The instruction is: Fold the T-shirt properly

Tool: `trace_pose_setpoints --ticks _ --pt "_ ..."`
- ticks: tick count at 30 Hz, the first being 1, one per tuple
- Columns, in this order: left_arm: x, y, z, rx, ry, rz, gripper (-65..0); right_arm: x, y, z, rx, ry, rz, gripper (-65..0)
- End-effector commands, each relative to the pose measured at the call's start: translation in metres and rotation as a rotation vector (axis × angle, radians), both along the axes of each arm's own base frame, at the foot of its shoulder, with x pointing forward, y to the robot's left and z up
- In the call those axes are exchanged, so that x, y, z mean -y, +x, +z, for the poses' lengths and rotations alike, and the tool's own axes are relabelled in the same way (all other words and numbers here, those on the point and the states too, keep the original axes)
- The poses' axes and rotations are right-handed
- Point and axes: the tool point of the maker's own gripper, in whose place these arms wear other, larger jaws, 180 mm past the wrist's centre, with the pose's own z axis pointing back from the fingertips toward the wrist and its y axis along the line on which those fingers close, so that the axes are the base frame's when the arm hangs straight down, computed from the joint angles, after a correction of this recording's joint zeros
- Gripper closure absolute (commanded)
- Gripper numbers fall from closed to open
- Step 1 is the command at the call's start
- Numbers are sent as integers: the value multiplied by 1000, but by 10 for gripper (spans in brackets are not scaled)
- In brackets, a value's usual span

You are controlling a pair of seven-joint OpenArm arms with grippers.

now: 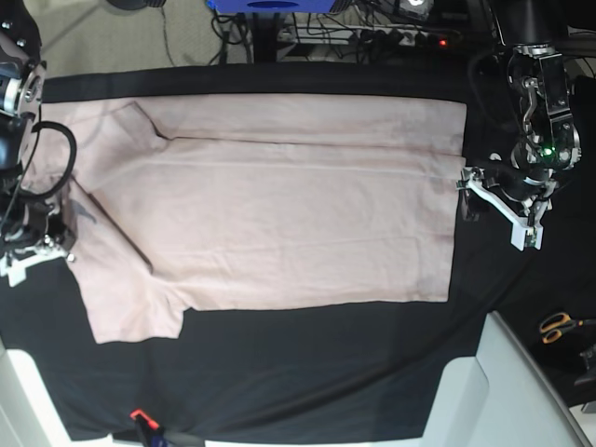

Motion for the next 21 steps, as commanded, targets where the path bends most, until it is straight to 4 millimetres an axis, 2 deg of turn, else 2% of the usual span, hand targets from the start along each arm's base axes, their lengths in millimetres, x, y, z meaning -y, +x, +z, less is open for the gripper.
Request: trace_pose_setpoints --ticks 1,4,6,8,13,17,21 --pt "-6 11 14 46 15 0 -441 13 22 24 73 -22 -9 -2" --pt "-6 13 15 52 12 2 -441 16 28 30 86 -27 -11 -2" --pt "-7 26 21 72 12 8 -441 17 32 35 102 -35 -7 -2" --pt "-12 36 12 53 -17 37 -441 15 34 38 114 -40 0 -2" --pt "-21 78 -6 13 -115 119 -451 14 35 40 118 -41 3 -2" --pt "-16 111 -13 -2 -205 169 -456 13 35 39 117 -40 6 -2" --pt "-6 134 -27 -12 -262 197 -559 15 34 39 115 -43 5 -3"
